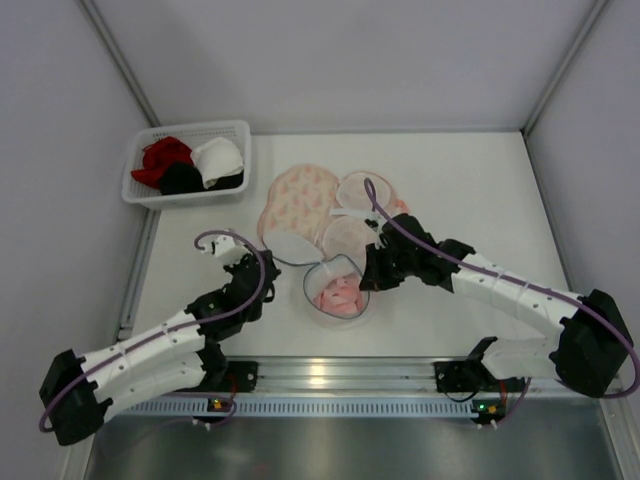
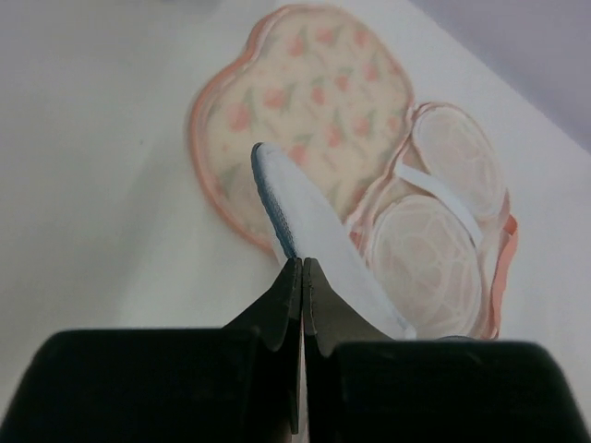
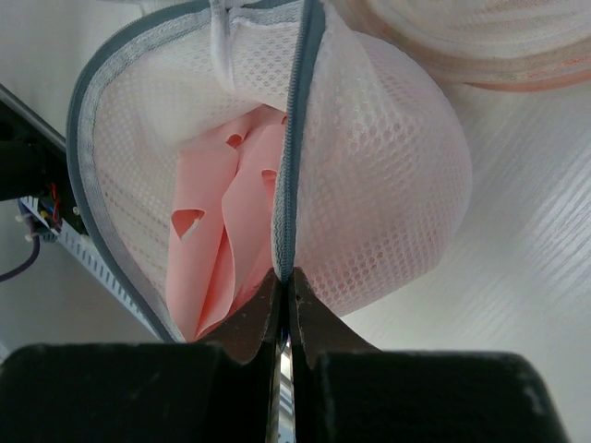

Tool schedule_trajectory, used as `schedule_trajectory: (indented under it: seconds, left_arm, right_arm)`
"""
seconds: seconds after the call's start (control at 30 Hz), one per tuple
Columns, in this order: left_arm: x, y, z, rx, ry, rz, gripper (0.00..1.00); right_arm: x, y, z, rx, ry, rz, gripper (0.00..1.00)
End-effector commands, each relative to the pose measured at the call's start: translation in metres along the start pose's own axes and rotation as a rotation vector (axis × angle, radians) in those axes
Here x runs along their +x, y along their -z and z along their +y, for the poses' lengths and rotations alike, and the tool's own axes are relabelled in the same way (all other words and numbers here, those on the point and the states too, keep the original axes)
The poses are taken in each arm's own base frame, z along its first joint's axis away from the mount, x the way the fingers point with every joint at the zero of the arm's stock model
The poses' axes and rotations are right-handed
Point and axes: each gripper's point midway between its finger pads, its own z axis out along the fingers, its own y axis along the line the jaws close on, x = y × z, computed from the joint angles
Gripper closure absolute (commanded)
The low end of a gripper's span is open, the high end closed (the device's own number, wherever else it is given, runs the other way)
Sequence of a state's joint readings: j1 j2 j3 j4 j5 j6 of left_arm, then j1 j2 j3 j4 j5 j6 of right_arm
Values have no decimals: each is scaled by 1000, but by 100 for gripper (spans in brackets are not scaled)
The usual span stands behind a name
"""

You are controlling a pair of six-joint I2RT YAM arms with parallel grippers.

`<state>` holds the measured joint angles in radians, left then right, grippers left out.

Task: Place the bra in the laundry bag and zip it closed
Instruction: Close the laundry bag at the center of the board.

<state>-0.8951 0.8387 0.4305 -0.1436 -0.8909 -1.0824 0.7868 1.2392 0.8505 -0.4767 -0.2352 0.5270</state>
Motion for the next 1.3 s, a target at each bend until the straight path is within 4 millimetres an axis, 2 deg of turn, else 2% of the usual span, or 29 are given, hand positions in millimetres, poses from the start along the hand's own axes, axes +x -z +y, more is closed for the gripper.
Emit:
schedule_trajectory:
  seconds: [0.0, 0.03, 0.1, 0.13, 0.17, 0.23, 0.27, 0.37, 0.43, 0.5, 0.53, 0.67, 0.8, 0.9, 1.0, 1.07, 1.1, 1.13, 1.17, 1.2, 1.23, 1.27]
  left_arm:
    - [-53, 12, -38, 160, -174, -147, 100]
    - [-63, 18, -43, 206, -176, -172, 100]
    - [-68, 31, -64, 363, -303, -189, 100]
    - [-81, 42, -75, 438, -336, -237, 100]
    - [-76, 54, -93, 565, -387, -221, 100]
    - [-80, 68, -113, 675, -480, -235, 100]
    - [-78, 74, -123, 732, -516, -229, 100]
    - [-48, 104, -156, 994, -628, -150, 100]
    - [-31, 116, -166, 1064, -709, -136, 100]
    - [-21, 117, -164, 1042, -792, -146, 100]
    - [-8, 131, -167, 1087, -866, -156, 100]
    - [14, 153, -167, 1142, -991, -149, 100]
    - [29, 157, -156, 1112, -1076, -118, 100]
    - [44, 165, -150, 1121, -1134, -82, 100]
    - [51, 168, -146, 1117, -1165, -55, 100]
    - [52, 169, -147, 1093, -1121, -20, 100]
    - [27, 149, -145, 896, -1053, -71, 100]
    - [13, 132, -140, 699, -901, -73, 92]
    - [5, 119, -124, 557, -894, -65, 86]
    - [-3, 125, -141, 567, -819, -13, 83]
    - [-10, 112, -139, 500, -682, 40, 75]
    - [-11, 105, -130, 443, -629, 86, 47]
  right_arm:
    - [-18, -2, 2, -8, 1, -71, 100]
    - [-19, -3, 0, -2, 0, -74, 100]
    - [-21, -4, 1, -3, 7, -82, 100]
    - [-22, -4, 1, -3, 8, -84, 100]
    - [-24, -4, 2, -4, 7, -88, 100]
    - [-28, -7, 2, -4, 8, -101, 100]
    - [-30, -7, 2, 0, 9, -106, 100]
    - [-35, -17, -3, 23, -3, -110, 100]
    - [-40, -21, -3, 27, -12, -126, 100]
    - [-42, -23, -8, 32, -35, -132, 100]
    - [-44, -23, -9, 31, -42, -134, 100]
    - [-51, -14, -15, 51, -56, -164, 100]
    - [-56, -4, -22, 57, -80, -201, 100]
    - [-53, -8, -27, 62, -98, -187, 100]
    - [-54, -11, -27, 52, -98, -194, 100]
    - [-55, -12, -26, 44, -84, -204, 100]
    - [-57, -11, -24, 33, -69, -219, 100]
    - [-60, -11, -24, 32, -54, -240, 100]
    - [-55, -13, -28, 40, -53, -236, 100]
    - [-54, -12, -28, 40, -52, -240, 100]
    - [-53, -13, -30, 42, -53, -240, 100]
    - [-47, -16, -32, 46, -56, -227, 100]
